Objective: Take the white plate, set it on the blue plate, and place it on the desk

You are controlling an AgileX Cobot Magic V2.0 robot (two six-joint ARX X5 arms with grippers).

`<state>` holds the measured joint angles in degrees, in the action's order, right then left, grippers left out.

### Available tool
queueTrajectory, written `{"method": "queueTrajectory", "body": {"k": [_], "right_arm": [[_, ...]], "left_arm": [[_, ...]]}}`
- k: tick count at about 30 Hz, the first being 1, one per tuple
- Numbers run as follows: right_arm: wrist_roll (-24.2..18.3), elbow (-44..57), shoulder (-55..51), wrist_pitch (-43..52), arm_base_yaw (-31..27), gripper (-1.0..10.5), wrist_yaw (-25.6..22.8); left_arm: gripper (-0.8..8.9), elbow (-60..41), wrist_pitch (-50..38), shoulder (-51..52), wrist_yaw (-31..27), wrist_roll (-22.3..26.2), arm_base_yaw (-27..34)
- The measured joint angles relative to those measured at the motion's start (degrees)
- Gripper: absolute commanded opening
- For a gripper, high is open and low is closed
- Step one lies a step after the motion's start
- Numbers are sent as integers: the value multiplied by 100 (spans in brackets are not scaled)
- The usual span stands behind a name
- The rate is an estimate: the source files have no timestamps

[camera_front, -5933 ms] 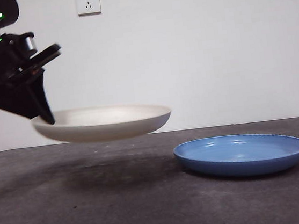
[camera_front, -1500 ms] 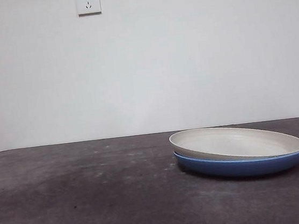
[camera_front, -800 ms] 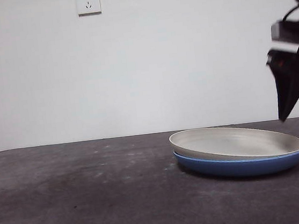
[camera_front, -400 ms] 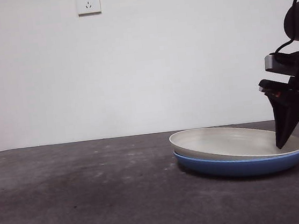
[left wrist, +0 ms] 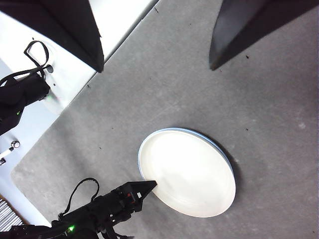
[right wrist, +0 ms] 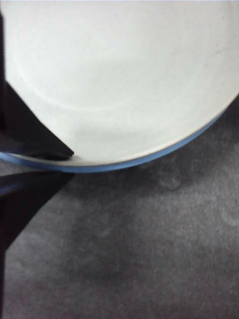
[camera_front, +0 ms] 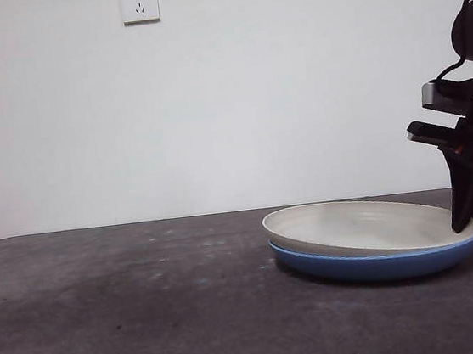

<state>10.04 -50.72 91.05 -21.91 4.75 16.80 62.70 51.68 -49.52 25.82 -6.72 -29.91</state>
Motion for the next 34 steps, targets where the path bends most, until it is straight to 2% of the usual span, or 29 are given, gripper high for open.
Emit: {"method": "queueTrajectory", "body": {"k": [8, 17, 23, 28, 34], "right_arm": [[59, 9, -807, -90, -39, 12, -31], [295, 11, -1681, -98, 42, 12, 461], [568, 15, -1727, -55, 557, 12, 452], [885, 26, -1567, 461, 1224, 12, 212], [1316, 26, -979, 1067, 1746, 12, 57]], "left_arm": [[343, 0, 0, 0, 2, 0, 0], [343, 0, 0, 0, 0, 0, 0], [343, 0, 0, 0, 0, 0, 0], [343, 0, 0, 0, 0, 0, 0], [343, 0, 2, 0, 2, 0, 0]]}}
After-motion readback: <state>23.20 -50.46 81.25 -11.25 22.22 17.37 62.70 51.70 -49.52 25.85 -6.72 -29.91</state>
